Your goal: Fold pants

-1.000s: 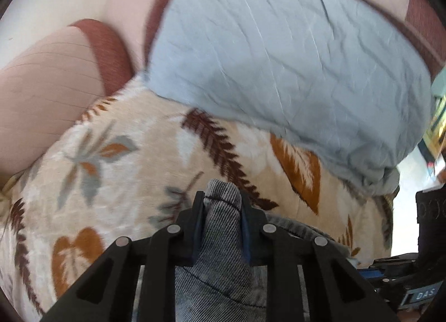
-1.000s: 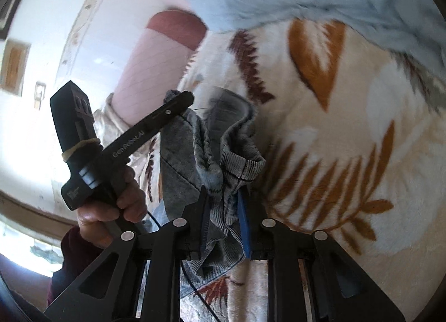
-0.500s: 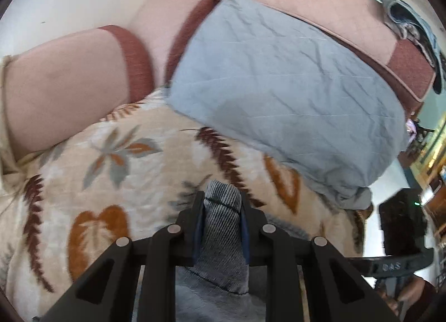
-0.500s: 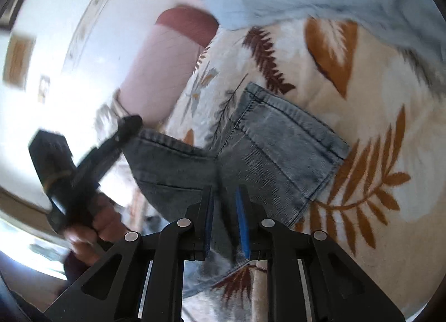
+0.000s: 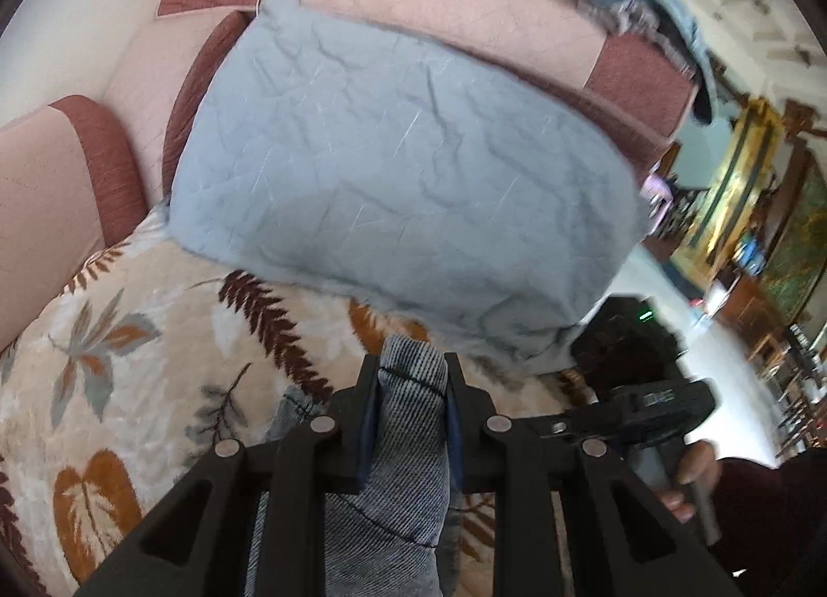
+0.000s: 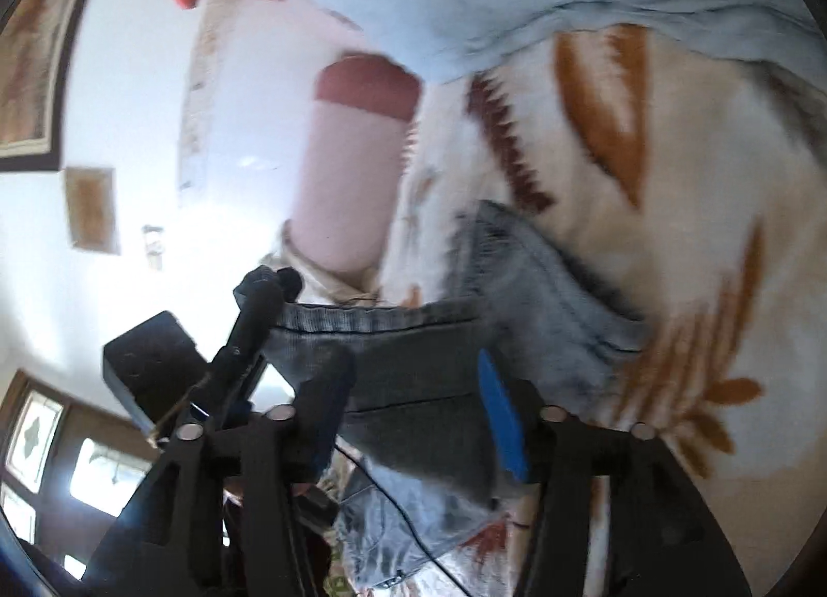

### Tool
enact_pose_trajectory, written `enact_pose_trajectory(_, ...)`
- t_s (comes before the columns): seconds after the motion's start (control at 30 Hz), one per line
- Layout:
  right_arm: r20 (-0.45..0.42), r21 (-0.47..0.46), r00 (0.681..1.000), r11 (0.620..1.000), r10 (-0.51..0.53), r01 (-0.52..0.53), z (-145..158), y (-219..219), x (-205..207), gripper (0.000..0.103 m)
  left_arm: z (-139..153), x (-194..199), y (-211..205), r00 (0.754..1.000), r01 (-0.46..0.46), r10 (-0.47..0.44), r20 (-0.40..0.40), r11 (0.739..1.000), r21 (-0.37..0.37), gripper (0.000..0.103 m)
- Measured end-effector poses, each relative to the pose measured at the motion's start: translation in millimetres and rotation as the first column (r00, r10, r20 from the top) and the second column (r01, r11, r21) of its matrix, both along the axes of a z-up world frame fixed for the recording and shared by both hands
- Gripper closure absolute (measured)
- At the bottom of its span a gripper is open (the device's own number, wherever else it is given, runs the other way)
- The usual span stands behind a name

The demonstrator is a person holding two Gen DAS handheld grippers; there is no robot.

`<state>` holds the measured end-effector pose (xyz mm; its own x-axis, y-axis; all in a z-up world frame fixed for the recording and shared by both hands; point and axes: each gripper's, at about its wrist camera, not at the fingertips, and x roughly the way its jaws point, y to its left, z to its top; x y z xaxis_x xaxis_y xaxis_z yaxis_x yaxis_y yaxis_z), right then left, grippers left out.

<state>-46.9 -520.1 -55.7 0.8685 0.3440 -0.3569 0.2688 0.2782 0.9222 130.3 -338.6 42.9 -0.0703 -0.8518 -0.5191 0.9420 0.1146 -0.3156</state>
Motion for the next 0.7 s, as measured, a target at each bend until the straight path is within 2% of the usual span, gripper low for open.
enact_pose_trajectory(0.03,0.002,-0.003,1.000,1.000,0.003,-0.003,0,2,3,0.041,5,2,6,1.000,0.008,-0.009,-0.016,1.000,-0.028,0.079)
enact_pose_trajectory(0.1,-0.032,0.011,0.999,1.000,0.019,-0.019,-5,8,9,0.041,14,8,17,0.999,0.028,-0.032,-0.043,0.996,-0.083,0.079)
enact_pose_trajectory(0.2,-0.041,0.051,0.998,0.998,0.043,-0.041,-16,12,18,0.037,21,12,20,0.997,0.039,-0.046,-0.056,0.992,-0.123,0.079)
enact_pose_trajectory(0.3,0.037,0.075,0.999,0.997,0.029,-0.032,-14,13,21,0.032,14,13,13,0.997,0.042,-0.047,-0.063,0.996,-0.081,0.079)
enact_pose_trajectory(0.37,0.075,0.034,0.997,0.999,-0.019,0.016,-8,14,21,0.027,10,10,12,0.997,0.052,-0.057,-0.060,0.996,-0.072,0.079)
enact_pose_trajectory(0.43,0.079,0.036,0.996,0.999,-0.041,0.038,-12,16,26,0.025,10,7,13,0.995,0.069,-0.075,-0.063,0.994,-0.081,0.079)
enact_pose_trajectory(0.53,0.032,0.109,0.999,0.994,-0.029,0.026,-29,16,32,0.025,12,6,17,0.994,0.083,-0.088,-0.058,0.993,-0.082,0.079)
enact_pose_trajectory(0.6,0.018,0.108,0.999,0.994,-0.037,0.035,-34,17,35,0.025,15,4,21,0.994,0.095,-0.100,-0.049,0.992,-0.081,0.079)
enact_pose_trajectory(0.7,0.069,0.116,0.997,0.993,-0.027,0.018,-30,19,38,0.025,22,0,27,0.993,0.114,-0.118,-0.033,0.989,-0.090,0.079)
